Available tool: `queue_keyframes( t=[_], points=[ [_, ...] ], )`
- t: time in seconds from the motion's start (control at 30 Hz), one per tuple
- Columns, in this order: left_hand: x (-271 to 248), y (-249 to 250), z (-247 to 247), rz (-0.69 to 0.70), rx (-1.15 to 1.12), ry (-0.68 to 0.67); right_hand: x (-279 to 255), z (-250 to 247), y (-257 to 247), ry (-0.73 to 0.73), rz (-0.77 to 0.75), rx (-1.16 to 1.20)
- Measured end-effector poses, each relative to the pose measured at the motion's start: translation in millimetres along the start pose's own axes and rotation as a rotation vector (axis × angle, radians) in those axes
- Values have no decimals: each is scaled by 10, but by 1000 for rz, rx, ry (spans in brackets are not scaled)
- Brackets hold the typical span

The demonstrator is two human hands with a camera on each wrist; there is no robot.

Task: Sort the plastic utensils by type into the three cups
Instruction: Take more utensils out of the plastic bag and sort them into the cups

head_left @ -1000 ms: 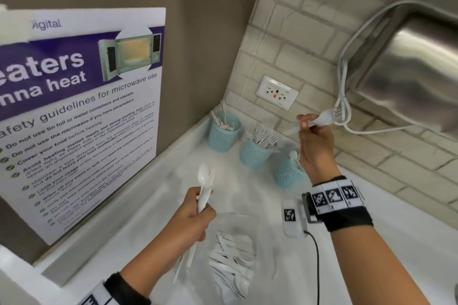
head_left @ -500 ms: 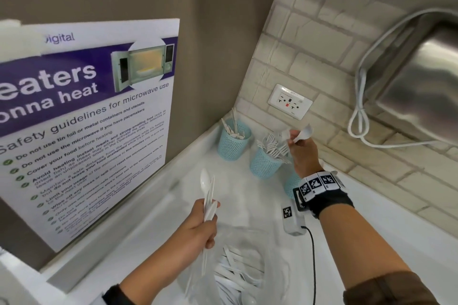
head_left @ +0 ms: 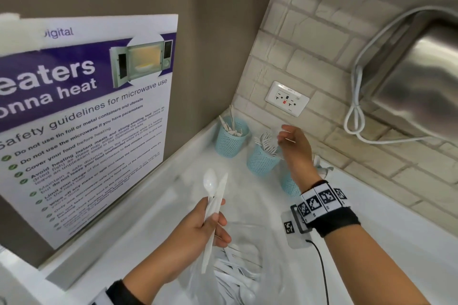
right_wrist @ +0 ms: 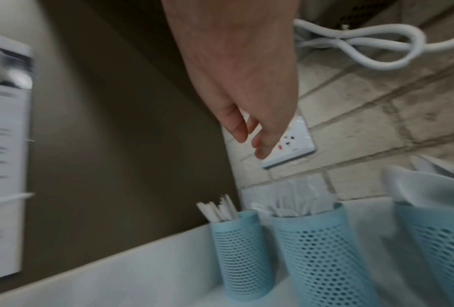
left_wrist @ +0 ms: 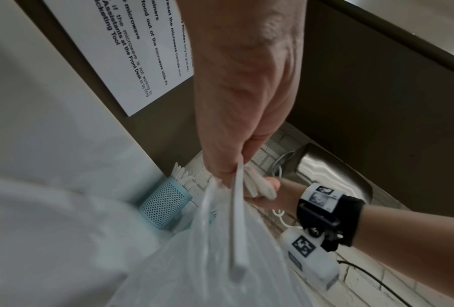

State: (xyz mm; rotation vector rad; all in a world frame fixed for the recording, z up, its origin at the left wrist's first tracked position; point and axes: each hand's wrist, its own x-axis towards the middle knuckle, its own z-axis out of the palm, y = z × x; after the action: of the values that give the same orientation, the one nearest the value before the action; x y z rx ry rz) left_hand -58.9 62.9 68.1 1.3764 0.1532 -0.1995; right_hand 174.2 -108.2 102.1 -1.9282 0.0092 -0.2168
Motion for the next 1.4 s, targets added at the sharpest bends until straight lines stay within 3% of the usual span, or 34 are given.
queue_keyframes(
  t=[0.13, 0.3, 0.37, 0.6, 0.93, 1.03, 1.2, 1.4],
  points=[
    [-32, 50, 20, 14, 6, 6, -552, 62, -247, -289, -69, 65],
    [-48, 88, 17, 44, 60, 19, -1195, 91, -415, -676, 34, -118],
    [-58, 97, 13, 47, 63, 16, -1330, 102, -371, -744, 60, -116],
    [-60, 103, 20, 31, -2, 56, -1344, 43, -389, -580, 199, 207],
    [-35, 70, -43, -10, 12, 172, -686, -241, -733, -37, -49, 465],
    [-23, 54, -48, -32, 84, 191, -524, -131, -711, 57, -72, 445],
    [-27, 29, -93, -60, 115, 131, -237, 206, -378, 55, -27, 143],
    [-32, 2, -153, -24, 103, 83, -228, 408, -221, -165, 72, 100]
  ],
)
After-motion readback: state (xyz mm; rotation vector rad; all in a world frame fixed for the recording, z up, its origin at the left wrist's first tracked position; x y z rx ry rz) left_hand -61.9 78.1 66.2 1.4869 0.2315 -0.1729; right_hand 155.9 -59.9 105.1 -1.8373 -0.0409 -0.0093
